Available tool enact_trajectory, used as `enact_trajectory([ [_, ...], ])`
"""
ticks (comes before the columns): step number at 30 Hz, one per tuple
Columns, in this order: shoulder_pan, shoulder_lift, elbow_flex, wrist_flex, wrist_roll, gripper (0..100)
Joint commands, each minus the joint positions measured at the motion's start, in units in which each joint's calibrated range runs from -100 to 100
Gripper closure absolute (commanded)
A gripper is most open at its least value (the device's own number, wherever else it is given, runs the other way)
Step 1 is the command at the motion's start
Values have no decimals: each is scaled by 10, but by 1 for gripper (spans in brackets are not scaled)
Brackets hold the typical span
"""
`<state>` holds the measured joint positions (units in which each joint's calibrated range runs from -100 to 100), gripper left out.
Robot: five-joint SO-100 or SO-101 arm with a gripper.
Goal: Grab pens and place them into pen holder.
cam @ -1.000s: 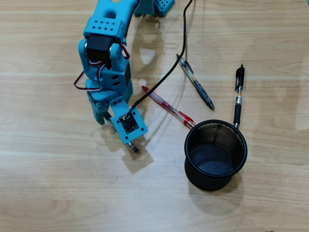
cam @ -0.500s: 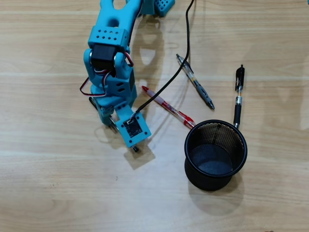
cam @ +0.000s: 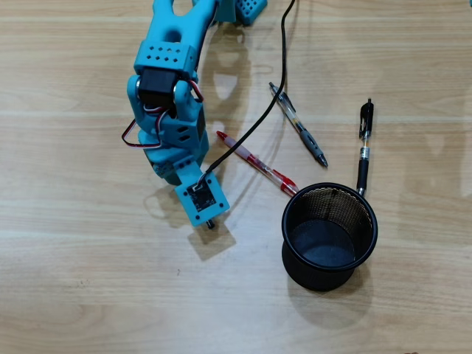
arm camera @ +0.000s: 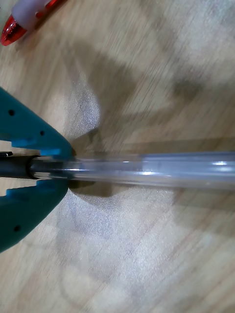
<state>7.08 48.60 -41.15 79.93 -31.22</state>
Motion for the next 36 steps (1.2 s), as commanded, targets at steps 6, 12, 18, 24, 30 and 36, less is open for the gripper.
enact_trajectory([
  [6,-3,-22,-23,7,-2,98],
  [12,-1,-84,-46,49,-1,98],
  [18,-3,-189,-46,53,2,98],
  [24,-3,-279,-45,93,-1,98],
  [30,-15,-328,-45,89,-1,98],
  [36,-79,-385,-47,34,-24,98],
])
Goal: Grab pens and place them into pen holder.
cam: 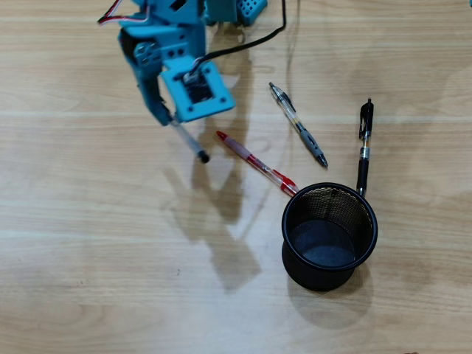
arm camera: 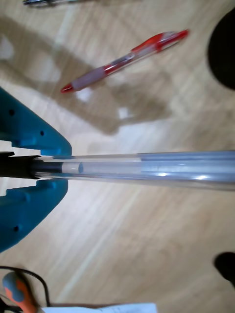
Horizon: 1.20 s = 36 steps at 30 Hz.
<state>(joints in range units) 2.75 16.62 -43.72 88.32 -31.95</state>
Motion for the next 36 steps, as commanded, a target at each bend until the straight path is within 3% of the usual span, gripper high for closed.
enact_trajectory([
  [1,-49,-73,-20,-71,-21,98],
  [14,-226,-91,21,-317,-132,98],
  [18,-249,-91,124,-483,-169,98],
  [23,-258,-91,309,-770,-209,98],
  [28,-240,-90,466,-996,-219,98],
  [36,-210,-58,515,-1049,-219,98],
])
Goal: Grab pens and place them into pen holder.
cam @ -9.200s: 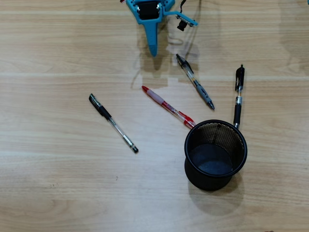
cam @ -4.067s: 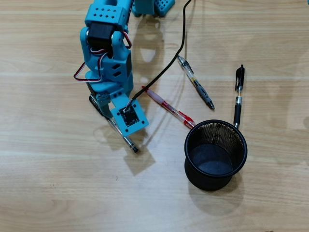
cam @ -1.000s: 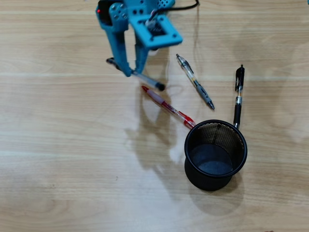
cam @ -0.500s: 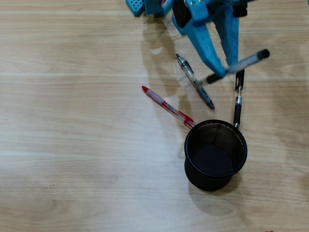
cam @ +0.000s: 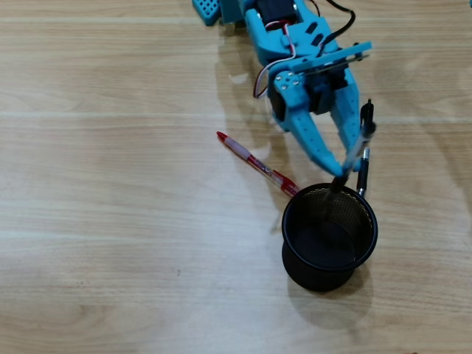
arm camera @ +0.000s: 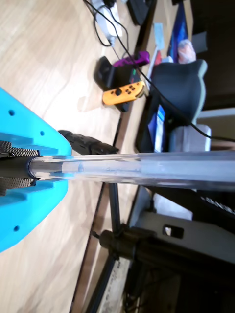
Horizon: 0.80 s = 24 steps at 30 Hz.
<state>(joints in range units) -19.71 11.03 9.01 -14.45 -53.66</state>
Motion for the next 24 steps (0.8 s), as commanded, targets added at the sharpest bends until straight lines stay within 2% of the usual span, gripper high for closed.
enact_trajectory([
  [1,19,22,-35,-21,-3,98],
  [9,18,154,-144,-21,-28,98],
  [18,20,197,-175,-21,-28,97],
  [24,21,194,-175,-21,-28,85],
])
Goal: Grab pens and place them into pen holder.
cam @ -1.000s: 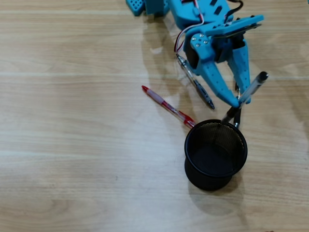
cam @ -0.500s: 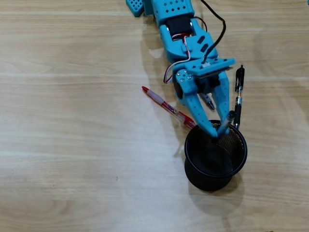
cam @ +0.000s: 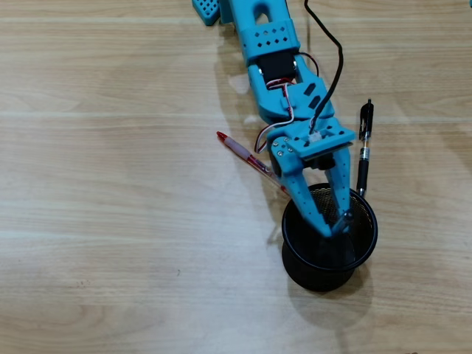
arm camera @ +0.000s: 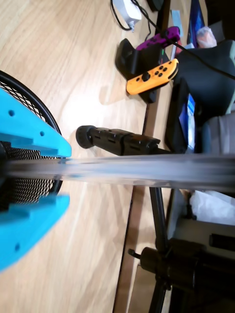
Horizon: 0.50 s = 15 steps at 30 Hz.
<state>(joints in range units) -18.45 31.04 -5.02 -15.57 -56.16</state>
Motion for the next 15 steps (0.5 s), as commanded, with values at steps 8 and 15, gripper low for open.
enact_trajectory([
  [8,7,-13,-36,-8,1,86],
  [15,4,-116,-13,92,35,87],
])
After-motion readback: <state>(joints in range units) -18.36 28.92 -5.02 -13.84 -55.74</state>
